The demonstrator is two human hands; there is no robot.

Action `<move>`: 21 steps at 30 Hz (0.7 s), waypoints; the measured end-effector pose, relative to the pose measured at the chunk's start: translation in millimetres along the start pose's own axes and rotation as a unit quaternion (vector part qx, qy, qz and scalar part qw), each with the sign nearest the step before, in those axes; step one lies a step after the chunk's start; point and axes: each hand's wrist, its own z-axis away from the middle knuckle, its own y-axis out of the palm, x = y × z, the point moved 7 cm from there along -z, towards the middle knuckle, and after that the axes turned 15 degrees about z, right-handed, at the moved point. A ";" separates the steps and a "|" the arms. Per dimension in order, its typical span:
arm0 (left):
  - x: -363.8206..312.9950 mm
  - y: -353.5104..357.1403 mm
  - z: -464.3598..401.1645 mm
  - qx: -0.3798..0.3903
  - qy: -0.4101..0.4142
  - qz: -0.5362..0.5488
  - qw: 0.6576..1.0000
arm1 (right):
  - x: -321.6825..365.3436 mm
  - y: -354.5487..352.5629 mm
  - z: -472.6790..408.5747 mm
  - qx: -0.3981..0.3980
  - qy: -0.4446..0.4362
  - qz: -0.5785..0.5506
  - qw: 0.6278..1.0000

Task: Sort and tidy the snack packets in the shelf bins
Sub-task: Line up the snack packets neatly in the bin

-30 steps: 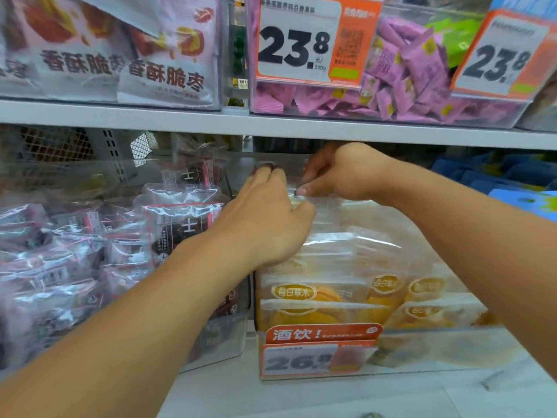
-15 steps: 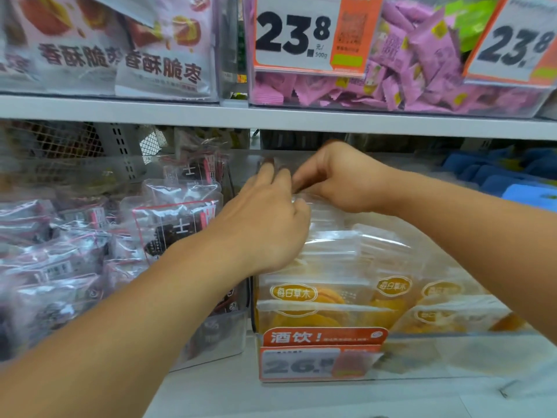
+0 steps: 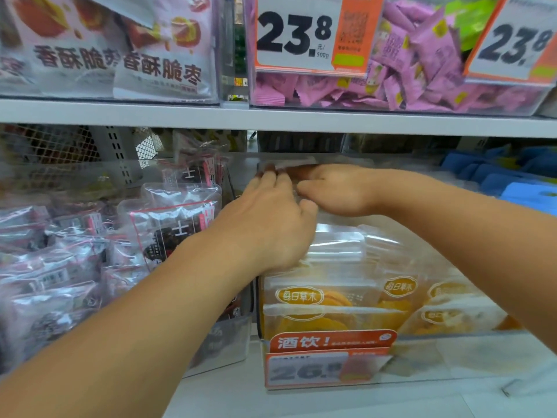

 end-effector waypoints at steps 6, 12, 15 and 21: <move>-0.4 -1.2 2.1 -0.021 -0.015 0.012 1.000 | -22.0 -8.7 1.6 -0.070 0.009 -0.179 0.981; 0.9 -1.2 -1.2 -0.009 -0.019 0.003 1.000 | -29.3 -7.6 -3.0 -0.112 0.042 -0.219 0.968; 0.1 -1.0 -1.1 -0.015 -0.020 -0.004 1.000 | -39.6 -8.5 -1.9 -0.149 0.071 -0.276 0.947; -0.6 0.7 -0.3 -0.002 -0.018 -0.020 1.000 | -37.3 -14.7 -12.0 -0.149 0.098 -0.152 0.972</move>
